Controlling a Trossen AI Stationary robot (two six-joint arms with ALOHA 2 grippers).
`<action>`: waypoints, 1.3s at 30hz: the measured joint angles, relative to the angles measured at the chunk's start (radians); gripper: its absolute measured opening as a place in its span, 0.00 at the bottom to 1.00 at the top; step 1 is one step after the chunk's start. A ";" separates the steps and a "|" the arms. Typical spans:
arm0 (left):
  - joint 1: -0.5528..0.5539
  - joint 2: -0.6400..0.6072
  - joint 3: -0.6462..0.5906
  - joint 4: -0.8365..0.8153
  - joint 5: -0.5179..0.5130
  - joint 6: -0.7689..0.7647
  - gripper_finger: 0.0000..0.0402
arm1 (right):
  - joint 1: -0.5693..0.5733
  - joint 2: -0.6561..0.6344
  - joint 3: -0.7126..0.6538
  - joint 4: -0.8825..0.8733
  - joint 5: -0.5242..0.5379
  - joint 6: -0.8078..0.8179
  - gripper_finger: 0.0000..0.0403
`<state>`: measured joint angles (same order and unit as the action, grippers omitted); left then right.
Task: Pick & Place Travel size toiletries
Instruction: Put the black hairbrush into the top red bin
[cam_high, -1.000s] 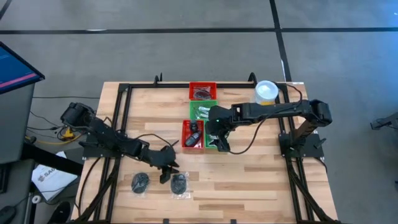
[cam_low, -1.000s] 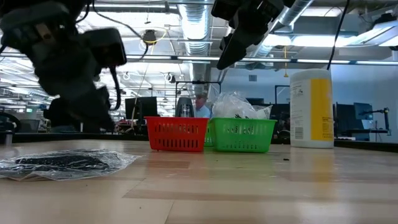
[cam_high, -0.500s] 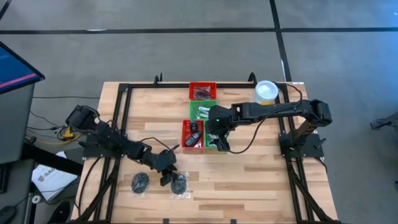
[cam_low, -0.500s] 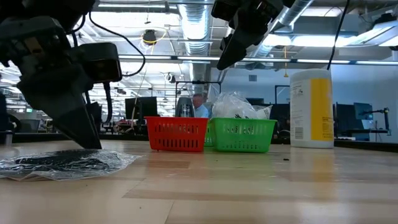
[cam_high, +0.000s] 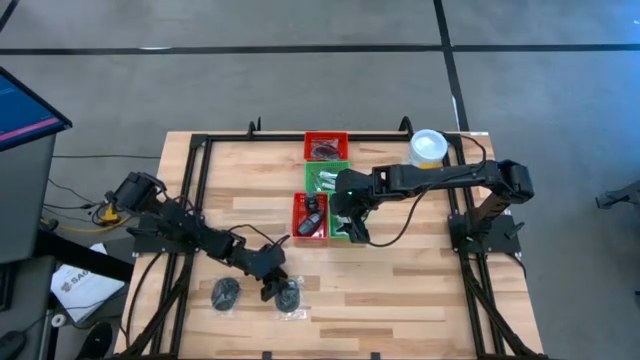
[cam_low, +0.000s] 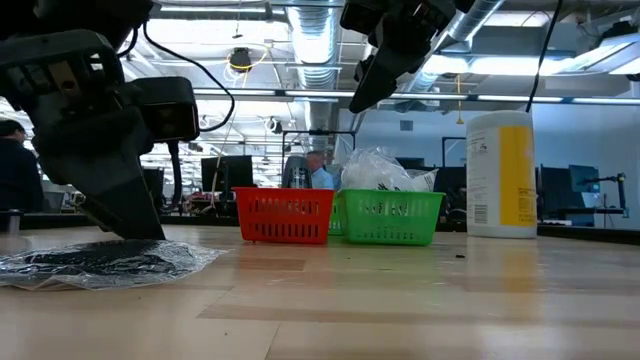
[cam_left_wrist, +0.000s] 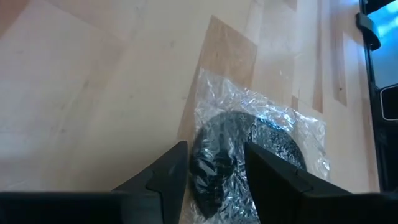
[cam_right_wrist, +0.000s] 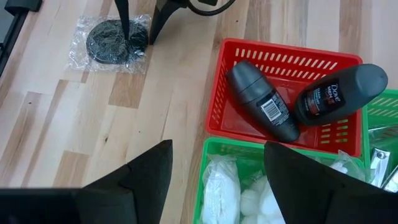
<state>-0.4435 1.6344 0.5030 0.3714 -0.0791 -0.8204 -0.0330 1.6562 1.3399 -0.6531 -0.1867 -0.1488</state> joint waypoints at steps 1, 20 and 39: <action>-0.001 0.000 0.000 0.001 0.001 0.000 0.37 | 0.000 0.000 0.000 -0.001 0.000 0.000 0.59; -0.014 0.061 0.002 0.010 -0.006 -0.007 0.07 | 0.000 0.000 0.000 -0.006 0.000 -0.008 0.59; -0.013 -0.148 -0.003 -0.125 -0.066 0.079 0.00 | 0.000 0.000 0.000 -0.007 0.000 -0.008 0.59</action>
<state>-0.4561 1.4864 0.4995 0.2462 -0.1451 -0.7413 -0.0330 1.6566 1.3396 -0.6605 -0.1867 -0.1570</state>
